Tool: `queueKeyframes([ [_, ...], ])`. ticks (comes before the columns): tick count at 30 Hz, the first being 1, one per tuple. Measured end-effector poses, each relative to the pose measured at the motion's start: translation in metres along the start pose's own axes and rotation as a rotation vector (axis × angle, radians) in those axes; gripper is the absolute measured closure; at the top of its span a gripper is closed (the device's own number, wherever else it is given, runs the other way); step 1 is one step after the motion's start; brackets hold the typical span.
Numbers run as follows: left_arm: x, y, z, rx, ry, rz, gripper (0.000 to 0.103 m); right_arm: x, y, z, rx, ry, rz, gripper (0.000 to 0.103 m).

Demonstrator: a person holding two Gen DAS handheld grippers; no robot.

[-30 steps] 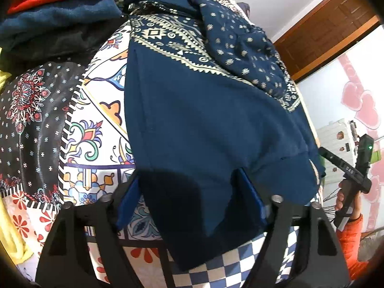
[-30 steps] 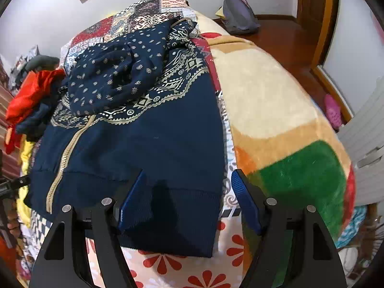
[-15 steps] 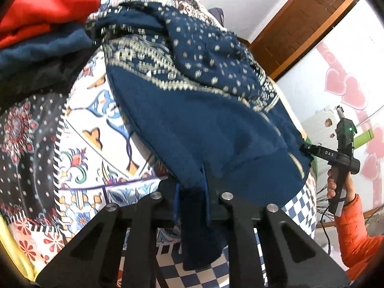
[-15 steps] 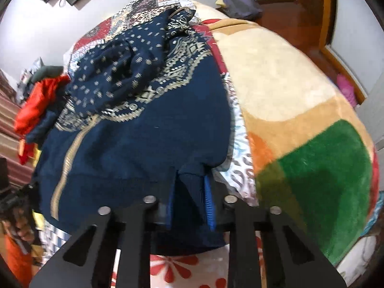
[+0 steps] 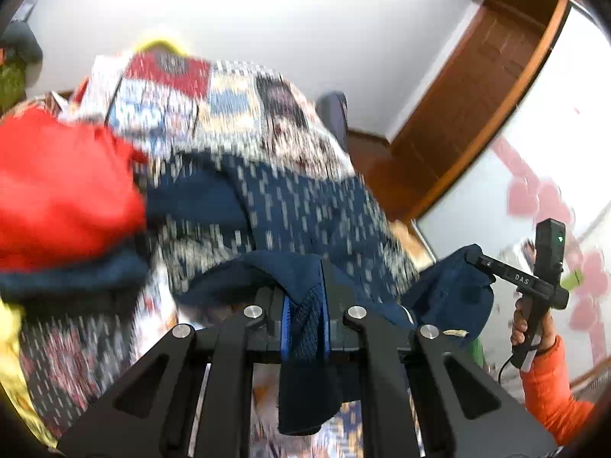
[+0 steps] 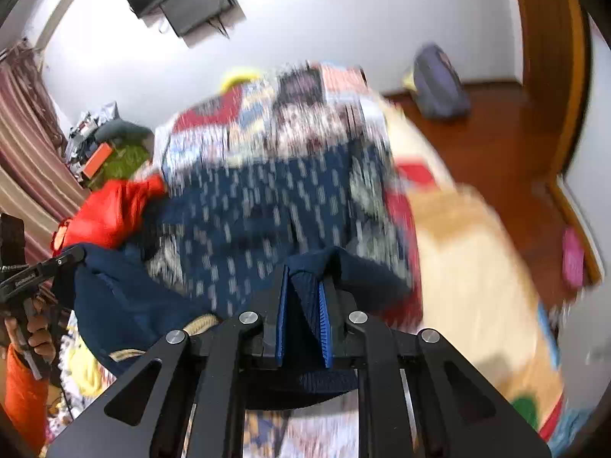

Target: Fold large clothes

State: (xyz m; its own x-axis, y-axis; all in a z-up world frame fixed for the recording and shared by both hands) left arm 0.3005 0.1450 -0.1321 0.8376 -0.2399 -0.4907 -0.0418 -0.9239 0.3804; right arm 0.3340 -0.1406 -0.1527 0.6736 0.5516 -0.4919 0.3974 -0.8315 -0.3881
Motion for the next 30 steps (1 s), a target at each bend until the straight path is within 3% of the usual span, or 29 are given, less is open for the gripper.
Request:
queueKeyframes([
  [4, 0.034, -0.014, -0.049, 0.005, 0.054, -0.075, 0.092, 0.036, -0.006, -0.061, -0.046, 0.062, 0.025, 0.09],
  [8, 0.077, -0.045, -0.072, -0.014, 0.05, -0.154, 0.092, 0.083, 0.003, -0.093, -0.055, 0.068, 0.066, 0.09],
  [12, 0.129, -0.084, -0.072, -0.052, -0.004, -0.232, 0.091, 0.142, 0.021, -0.093, -0.031, 0.0, 0.106, 0.09],
  [18, 0.196, -0.125, -0.039, -0.079, -0.186, -0.288, 0.089, 0.209, 0.044, -0.067, -0.007, -0.071, 0.188, 0.088],
  [20, 0.206, -0.13, -0.032, -0.072, -0.242, -0.29, 0.088, 0.215, 0.049, -0.062, 0.005, -0.08, 0.202, 0.085],
  [23, 0.204, -0.127, -0.036, -0.027, -0.259, -0.281, 0.084, 0.216, 0.05, -0.059, -0.054, -0.125, 0.218, 0.083],
  [25, 0.195, -0.12, -0.044, -0.001, -0.259, -0.274, 0.081, 0.211, 0.047, -0.063, -0.116, -0.138, 0.236, 0.074],
  [27, 0.182, -0.11, -0.055, -0.001, -0.221, -0.249, 0.08, 0.193, 0.042, -0.072, -0.152, -0.108, 0.272, 0.049],
  [30, 0.161, -0.1, -0.074, -0.015, -0.158, -0.222, 0.072, 0.161, 0.025, -0.088, -0.185, -0.018, 0.233, 0.045],
])
Point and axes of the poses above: each gripper's, at about its wrist camera, not at the fingertips, and x roughly the way its jaws point, y to its right, z to its underside, the point moved 5 cm from there along x, roughly the way its jaws point, and after that the axes turned 13 degrees about y, right-handed, at the moved point
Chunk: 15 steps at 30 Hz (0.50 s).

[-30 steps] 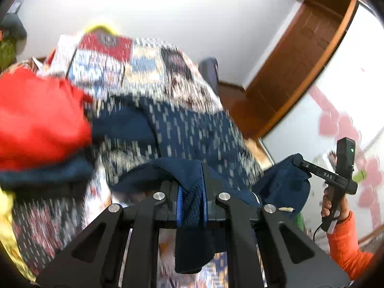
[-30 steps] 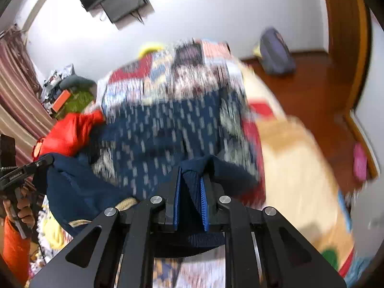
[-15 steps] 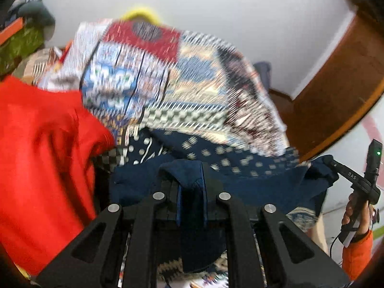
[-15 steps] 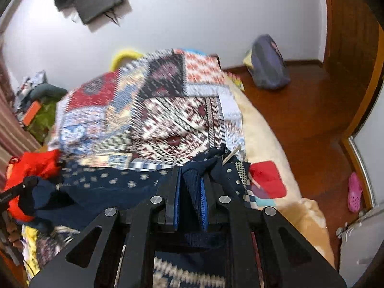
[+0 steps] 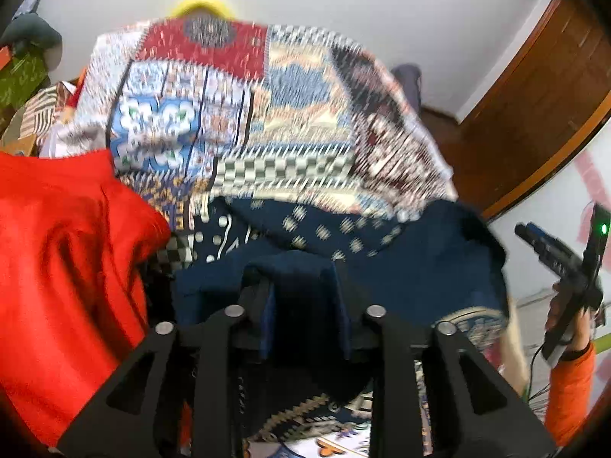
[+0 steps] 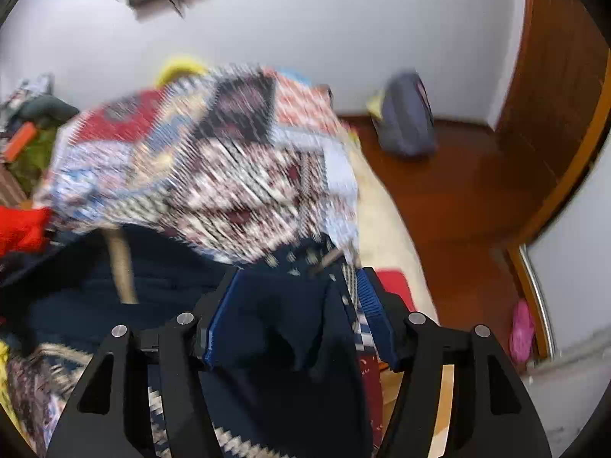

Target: Fold large clothes

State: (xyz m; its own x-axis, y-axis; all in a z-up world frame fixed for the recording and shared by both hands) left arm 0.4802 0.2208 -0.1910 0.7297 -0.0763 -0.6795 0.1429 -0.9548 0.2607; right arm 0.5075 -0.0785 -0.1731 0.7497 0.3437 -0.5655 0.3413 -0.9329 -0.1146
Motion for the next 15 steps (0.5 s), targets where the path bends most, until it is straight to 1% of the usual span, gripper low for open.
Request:
queueKeyframes([
  [2, -0.018, 0.002, -0.011, 0.002, 0.063, -0.028, 0.053, -0.021, -0.006, -0.005, -0.001, 0.022, -0.042, 0.045],
  [3, -0.032, 0.002, -0.018, 0.008, 0.121, -0.057, 0.038, -0.032, -0.01, -0.006, -0.001, 0.029, -0.058, 0.043],
  [4, -0.042, 0.003, -0.022, 0.014, 0.161, -0.071, 0.035, -0.038, -0.014, -0.005, -0.005, 0.036, -0.073, 0.039],
  [5, -0.054, 0.005, -0.026, 0.025, 0.204, -0.082, 0.034, -0.05, -0.018, -0.003, -0.014, 0.048, -0.095, 0.032],
  [6, -0.059, 0.005, -0.027, 0.03, 0.211, -0.087, 0.034, -0.055, -0.023, 0.0, -0.021, 0.049, -0.105, 0.03],
  [8, -0.064, 0.009, -0.023, 0.047, 0.202, -0.084, 0.034, -0.065, -0.03, 0.008, -0.045, 0.054, -0.126, 0.03],
  [11, -0.061, 0.018, -0.004, 0.091, 0.164, -0.081, 0.034, -0.064, -0.041, 0.026, -0.053, 0.022, -0.153, 0.03],
  [15, -0.036, 0.031, 0.035, 0.158, 0.079, -0.073, 0.034, -0.047, -0.052, 0.054, -0.033, -0.056, -0.185, 0.03],
])
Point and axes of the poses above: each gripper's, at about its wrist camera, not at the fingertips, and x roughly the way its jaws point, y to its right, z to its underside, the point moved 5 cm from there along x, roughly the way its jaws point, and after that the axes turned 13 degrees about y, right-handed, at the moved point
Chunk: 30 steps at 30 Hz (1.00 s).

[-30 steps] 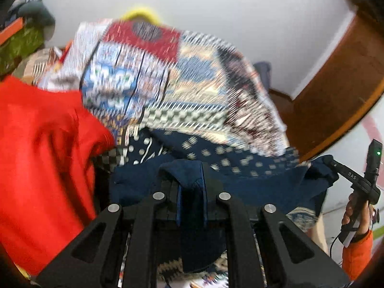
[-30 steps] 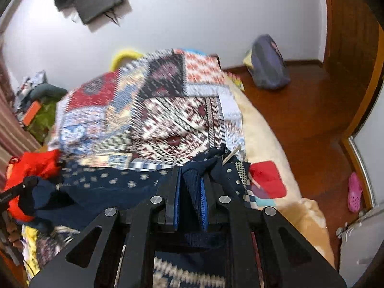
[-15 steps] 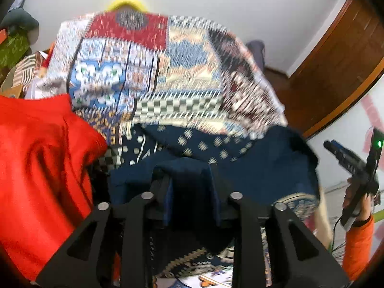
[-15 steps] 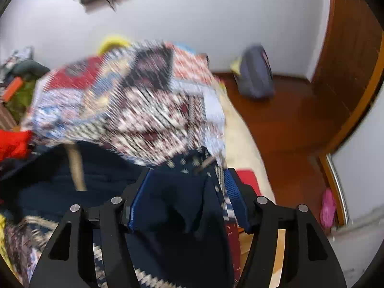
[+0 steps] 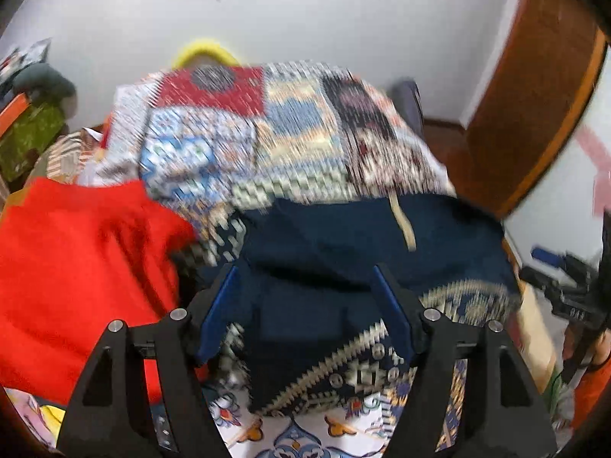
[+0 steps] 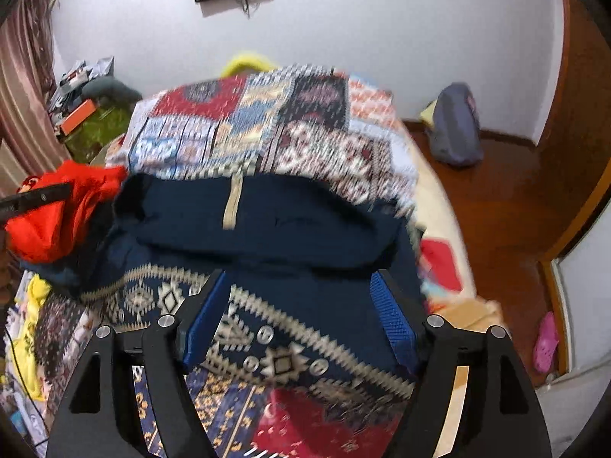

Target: Fold large clothes

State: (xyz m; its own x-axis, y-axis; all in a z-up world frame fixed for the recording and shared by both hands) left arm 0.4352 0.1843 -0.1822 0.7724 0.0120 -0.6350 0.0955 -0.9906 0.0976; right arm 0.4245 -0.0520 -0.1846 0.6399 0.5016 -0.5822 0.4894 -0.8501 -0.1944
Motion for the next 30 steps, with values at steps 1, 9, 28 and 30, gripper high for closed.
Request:
queueKeyframes([
  [1, 0.007, 0.005, 0.011, 0.013, -0.023, 0.007, 0.034, 0.005, 0.0, 0.004, 0.006, -0.017, -0.005, 0.03],
  [9, 0.087, 0.03, 0.053, 0.088, -0.145, -0.008, 0.034, 0.072, 0.004, 0.029, 0.05, -0.147, -0.01, 0.03],
  [28, 0.062, 0.001, -0.031, -0.059, 0.033, -0.088, 0.034, 0.063, -0.023, -0.055, 0.012, 0.055, 0.036, 0.03],
  [30, 0.055, 0.005, -0.015, -0.038, 0.017, -0.077, 0.034, 0.06, -0.035, -0.042, -0.03, 0.048, 0.023, 0.03],
])
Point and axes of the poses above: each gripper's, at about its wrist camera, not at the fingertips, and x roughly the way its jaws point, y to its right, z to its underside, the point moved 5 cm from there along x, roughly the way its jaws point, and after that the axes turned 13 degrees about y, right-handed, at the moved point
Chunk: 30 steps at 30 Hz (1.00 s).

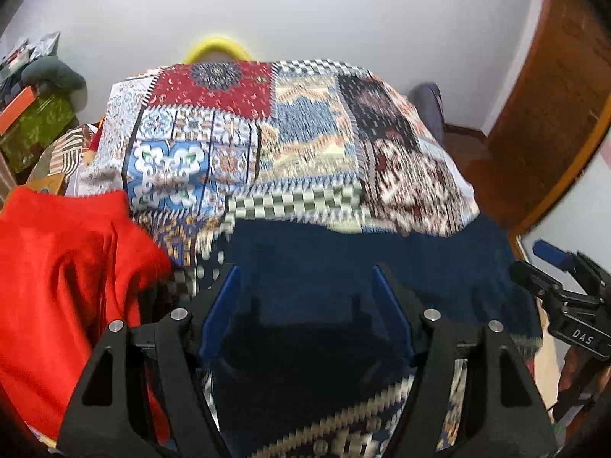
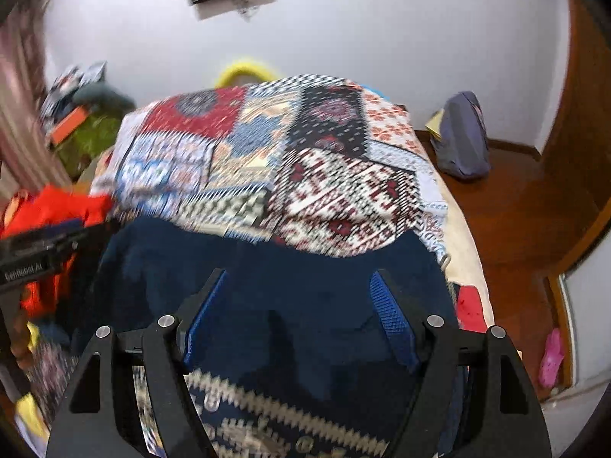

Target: Fold large clothes

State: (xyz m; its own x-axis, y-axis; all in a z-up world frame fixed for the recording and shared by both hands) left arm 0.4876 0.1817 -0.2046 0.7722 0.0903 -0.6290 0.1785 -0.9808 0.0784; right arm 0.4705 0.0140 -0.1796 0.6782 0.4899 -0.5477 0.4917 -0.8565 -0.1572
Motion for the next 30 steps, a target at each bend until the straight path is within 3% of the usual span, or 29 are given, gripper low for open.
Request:
queueKeyframes([
  [7, -0.02, 0.0, 0.071, -0.071, -0.09, 0.035, 0.034, 0.004, -0.015, 0.059, -0.027, -0.1, -0.043, 0.028],
  [9, -0.028, -0.005, 0.092, -0.128, -0.086, 0.022, 0.033, 0.01, -0.013, 0.076, -0.015, -0.137, -0.032, 0.017],
  [16, -0.049, -0.024, 0.155, -0.356, -0.138, 0.04, 0.033, 0.001, 0.004, 0.1, 0.071, -0.157, -0.013, 0.005],
  [18, -0.056, -0.026, 0.163, -0.389, -0.142, 0.047, 0.033, -0.006, 0.009, 0.104, 0.083, -0.159, -0.017, 0.005],
  [22, -0.058, -0.028, 0.177, -0.512, -0.164, 0.138, 0.033, -0.021, 0.021, 0.112, 0.111, -0.17, 0.006, 0.005],
  [30, -0.037, -0.028, 0.176, -0.706, -0.106, 0.262, 0.033, -0.043, 0.037, 0.116, 0.182, -0.155, 0.009, 0.005],
])
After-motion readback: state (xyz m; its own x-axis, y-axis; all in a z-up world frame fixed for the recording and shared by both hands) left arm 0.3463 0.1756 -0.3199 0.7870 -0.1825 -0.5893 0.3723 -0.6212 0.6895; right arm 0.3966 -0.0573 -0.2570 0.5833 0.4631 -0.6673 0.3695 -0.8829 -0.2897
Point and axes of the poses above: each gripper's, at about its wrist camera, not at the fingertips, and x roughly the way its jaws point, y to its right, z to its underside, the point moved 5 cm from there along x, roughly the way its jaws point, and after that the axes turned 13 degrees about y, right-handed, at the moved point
